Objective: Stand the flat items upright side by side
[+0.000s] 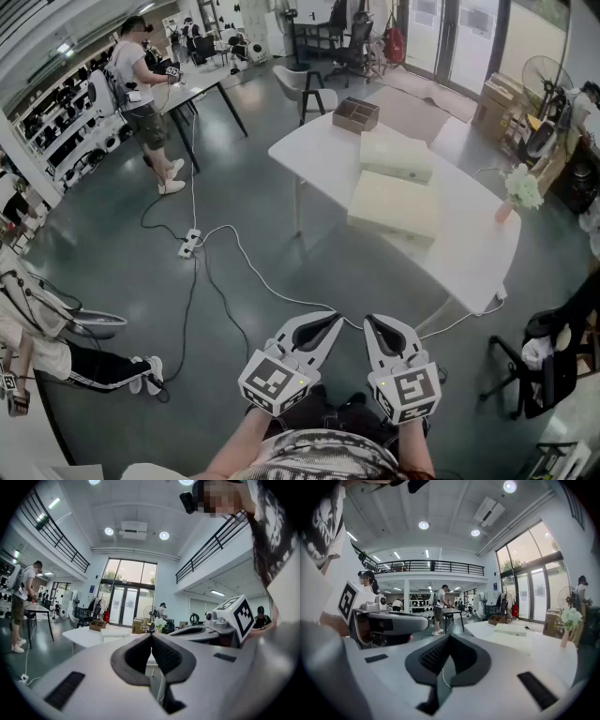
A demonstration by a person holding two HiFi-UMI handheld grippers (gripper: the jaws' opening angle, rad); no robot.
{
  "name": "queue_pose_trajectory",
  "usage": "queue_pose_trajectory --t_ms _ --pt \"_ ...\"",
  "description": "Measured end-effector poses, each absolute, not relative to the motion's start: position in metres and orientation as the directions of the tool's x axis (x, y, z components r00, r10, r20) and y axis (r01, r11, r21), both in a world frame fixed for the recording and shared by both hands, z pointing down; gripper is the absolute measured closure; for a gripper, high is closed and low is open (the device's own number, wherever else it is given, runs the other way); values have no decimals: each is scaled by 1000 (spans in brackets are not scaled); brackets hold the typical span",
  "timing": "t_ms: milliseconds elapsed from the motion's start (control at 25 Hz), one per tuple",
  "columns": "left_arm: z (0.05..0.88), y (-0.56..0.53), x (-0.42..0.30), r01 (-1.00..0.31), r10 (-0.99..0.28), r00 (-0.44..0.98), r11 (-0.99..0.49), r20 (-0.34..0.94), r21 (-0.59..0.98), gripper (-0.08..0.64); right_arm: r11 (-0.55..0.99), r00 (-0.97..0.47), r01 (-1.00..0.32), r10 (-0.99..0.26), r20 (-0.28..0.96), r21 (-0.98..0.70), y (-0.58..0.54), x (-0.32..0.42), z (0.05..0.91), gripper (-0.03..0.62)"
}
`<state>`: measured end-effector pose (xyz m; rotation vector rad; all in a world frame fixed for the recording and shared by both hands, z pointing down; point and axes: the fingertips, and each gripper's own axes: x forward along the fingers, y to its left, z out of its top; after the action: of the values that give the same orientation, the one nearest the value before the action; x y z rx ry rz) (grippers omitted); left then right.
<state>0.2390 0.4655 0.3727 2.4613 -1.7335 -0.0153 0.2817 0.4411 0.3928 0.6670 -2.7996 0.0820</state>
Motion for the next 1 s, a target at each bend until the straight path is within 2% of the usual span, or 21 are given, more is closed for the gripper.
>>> queue_pose_trajectory --t_ms 720,1000 --pt "372 470 203 -933 -933 351 -343 74 109 546 877 -850 -480 -462 251 -9 444 246 399 592" --pt "380 464 190 -931 -932 352 -338 84 140 546 865 -831 -501 -477 287 -14 434 246 409 592"
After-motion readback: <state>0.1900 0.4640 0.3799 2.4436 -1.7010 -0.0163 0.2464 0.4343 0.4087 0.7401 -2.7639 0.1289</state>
